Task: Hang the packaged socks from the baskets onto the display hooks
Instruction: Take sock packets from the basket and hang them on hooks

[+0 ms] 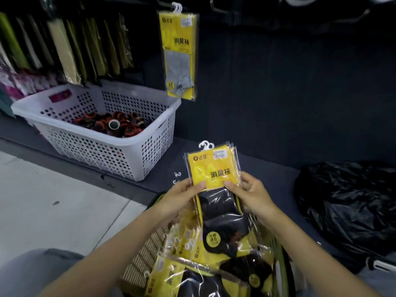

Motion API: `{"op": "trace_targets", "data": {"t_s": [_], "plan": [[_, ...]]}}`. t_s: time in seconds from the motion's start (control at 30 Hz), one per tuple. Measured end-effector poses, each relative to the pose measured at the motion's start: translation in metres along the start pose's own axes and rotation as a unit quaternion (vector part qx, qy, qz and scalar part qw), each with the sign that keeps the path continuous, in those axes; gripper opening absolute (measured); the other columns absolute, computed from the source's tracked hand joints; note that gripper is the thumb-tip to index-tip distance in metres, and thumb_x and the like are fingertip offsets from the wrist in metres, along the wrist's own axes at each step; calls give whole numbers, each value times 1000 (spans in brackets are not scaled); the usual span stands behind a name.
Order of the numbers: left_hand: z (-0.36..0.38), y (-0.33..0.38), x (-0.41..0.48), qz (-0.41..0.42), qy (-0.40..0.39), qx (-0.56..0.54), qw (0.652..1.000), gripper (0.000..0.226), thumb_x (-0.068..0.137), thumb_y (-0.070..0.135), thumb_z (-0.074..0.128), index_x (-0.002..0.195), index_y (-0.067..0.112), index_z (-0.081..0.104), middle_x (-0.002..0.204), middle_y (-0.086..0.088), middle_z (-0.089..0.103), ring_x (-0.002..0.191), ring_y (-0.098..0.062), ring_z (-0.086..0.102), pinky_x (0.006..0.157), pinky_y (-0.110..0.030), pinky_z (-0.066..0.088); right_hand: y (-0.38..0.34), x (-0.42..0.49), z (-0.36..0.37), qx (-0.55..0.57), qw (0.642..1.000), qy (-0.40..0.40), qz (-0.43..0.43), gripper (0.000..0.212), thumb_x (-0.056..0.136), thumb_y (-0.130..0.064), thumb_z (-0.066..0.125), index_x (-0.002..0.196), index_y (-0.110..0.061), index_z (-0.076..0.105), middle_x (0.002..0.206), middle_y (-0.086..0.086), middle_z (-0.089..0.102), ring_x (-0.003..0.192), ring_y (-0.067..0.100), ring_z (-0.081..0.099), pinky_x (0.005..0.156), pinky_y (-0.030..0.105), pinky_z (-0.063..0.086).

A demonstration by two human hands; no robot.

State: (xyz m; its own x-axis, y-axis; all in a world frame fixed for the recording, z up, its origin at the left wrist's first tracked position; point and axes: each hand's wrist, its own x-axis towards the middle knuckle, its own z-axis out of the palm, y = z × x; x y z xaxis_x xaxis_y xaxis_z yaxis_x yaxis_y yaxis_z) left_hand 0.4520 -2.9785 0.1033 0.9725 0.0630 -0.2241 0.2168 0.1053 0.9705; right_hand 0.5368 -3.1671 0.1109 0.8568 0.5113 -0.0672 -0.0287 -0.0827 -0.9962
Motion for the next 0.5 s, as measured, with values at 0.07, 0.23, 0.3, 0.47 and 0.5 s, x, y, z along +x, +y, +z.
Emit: {"op": "trace_targets", "data": {"t_s": [0.07, 0.23, 0.3, 0.47, 0.5], "plan": [[-7, 31, 6, 37, 0, 23, 999, 48, 75, 49, 63, 116, 23, 62, 111, 6, 71, 103, -11, 67, 78, -24, 55, -22, 6, 5, 21, 1000, -15, -13, 37, 74, -33, 71, 109, -24, 64, 106, -1, 74, 100, 17, 69, 88, 33, 54], [-23, 92, 18, 147, 53, 53, 986, 42, 79, 43, 62, 116, 22, 63, 109, 11, 71, 102, -6, 66, 83, -17, 53, -81, 30, 27, -73, 976, 127, -163, 50, 76, -22, 78, 119, -25, 52, 112, -10, 63, 100, 4, 61, 86, 21, 50], [-28, 112, 20, 191, 81, 46, 977, 39, 79, 38, 63, 115, 22, 62, 108, 13, 71, 101, -3, 66, 80, -13, 51, -105, 42, 37, -84, 961, 157, -212, 47, 76, -13, 79, 116, -22, 56, 107, -10, 63, 95, 5, 61, 81, 20, 51], [-50, 149, 23, 255, 184, 6, 949, 43, 62, 35, 78, 102, 22, 67, 96, 9, 74, 85, -2, 70, 63, -10, 51, -151, 71, 63, 18, 969, 103, -224, 26, 81, -15, 72, 105, -17, 63, 98, -2, 73, 90, 4, 68, 74, 17, 54], [-55, 155, 22, 255, 196, -6, 947, 42, 60, 35, 80, 98, 23, 68, 92, 10, 75, 82, -3, 70, 60, -10, 51, -158, 77, 69, 33, 972, 87, -218, 24, 82, -16, 71, 105, -16, 63, 97, -3, 74, 90, 5, 69, 72, 16, 54]]}}
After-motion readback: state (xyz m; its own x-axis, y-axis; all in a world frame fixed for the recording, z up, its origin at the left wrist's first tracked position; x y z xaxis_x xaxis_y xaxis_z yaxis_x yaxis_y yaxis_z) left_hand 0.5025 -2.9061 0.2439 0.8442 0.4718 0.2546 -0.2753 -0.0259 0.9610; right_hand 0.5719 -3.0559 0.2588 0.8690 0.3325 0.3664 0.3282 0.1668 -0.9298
